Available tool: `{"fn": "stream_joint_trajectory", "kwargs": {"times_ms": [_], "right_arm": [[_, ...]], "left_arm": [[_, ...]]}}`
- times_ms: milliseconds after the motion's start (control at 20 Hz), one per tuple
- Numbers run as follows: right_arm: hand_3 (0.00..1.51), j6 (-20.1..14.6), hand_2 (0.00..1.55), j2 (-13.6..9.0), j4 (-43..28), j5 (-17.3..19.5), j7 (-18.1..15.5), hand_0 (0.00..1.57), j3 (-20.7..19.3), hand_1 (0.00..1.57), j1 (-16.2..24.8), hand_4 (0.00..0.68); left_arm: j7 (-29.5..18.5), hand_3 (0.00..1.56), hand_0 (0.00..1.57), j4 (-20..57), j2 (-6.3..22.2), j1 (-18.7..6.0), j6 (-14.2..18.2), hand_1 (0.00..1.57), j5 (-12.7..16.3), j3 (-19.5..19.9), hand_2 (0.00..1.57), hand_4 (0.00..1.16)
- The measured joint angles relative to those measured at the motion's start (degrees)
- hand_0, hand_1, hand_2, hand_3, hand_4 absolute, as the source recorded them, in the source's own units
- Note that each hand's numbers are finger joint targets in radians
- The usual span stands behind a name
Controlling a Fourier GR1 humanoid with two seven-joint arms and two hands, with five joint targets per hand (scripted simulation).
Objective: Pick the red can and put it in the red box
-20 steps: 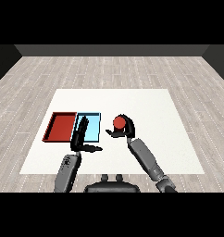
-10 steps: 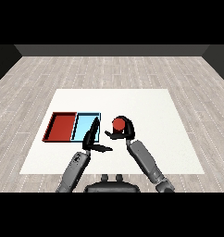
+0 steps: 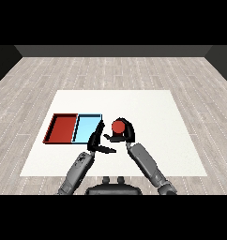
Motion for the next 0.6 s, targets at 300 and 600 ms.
{"fn": "stream_joint_trajectory", "kwargs": {"times_ms": [300,600], "right_arm": [[1.38,-3.3,1.44,0.1,2.2,-2.7,-0.2,1.44,2.8,1.44,-3.6,0.628],[1.37,-4.1,1.44,0.1,1.5,-4.3,-0.2,1.49,5.1,1.49,-3.6,0.622]], "left_arm": [[0.1,0.0,0.0,2.8,0.0,-2.2,1.8,0.0,2.2,-1.7,0.0,0.0],[-0.8,0.0,0.0,5.4,0.0,-4.5,1.7,0.0,5.2,-2.9,0.0,0.0]]}}
